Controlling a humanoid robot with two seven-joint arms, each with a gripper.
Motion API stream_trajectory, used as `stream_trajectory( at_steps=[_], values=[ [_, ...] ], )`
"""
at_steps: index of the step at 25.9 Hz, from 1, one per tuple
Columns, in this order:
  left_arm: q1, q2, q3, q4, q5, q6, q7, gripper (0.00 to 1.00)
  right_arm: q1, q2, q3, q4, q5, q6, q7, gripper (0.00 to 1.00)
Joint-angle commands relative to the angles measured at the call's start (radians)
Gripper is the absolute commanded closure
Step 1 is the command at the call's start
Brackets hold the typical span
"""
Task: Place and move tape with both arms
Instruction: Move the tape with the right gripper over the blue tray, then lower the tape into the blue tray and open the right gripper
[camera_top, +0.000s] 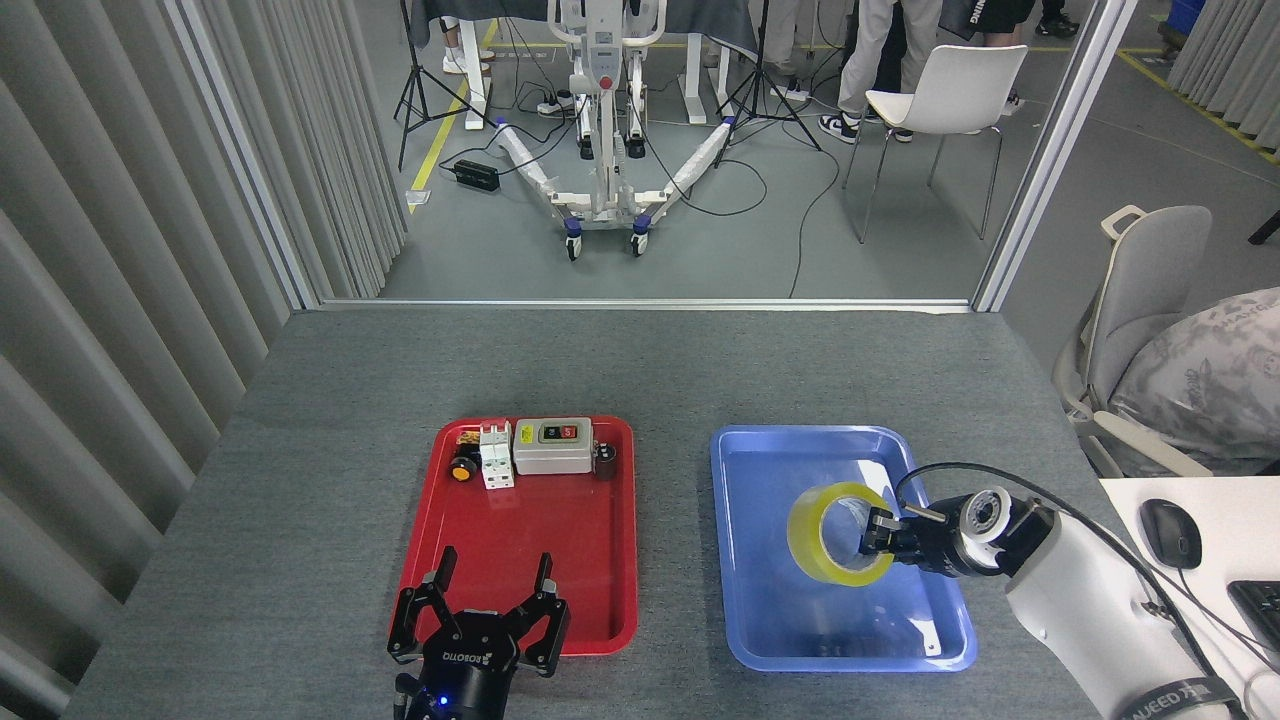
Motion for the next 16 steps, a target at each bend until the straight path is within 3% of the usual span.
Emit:
stream_trajectory(
  at_steps=[1,9,16],
  values=[
    [-0.006,0.005,0.004,0.019,0.001,-0.001,0.004,0.0,-0.048,0.044,0.026,0.099,0.0,0.004,0.004,0.83],
    [0.005,0.018,0.012,0.021,0.004,-0.001,-0.005,0.0,-0.079,0.087,0.026,0.188,0.005,0.001,-0.004,0.76],
    [0.009,0.089,0.015,0.042,0.18,-0.084,-0.01,0.0,-0.082,0.082,0.023,0.188,0.014,-0.009,-0.019,0.46]
  ],
)
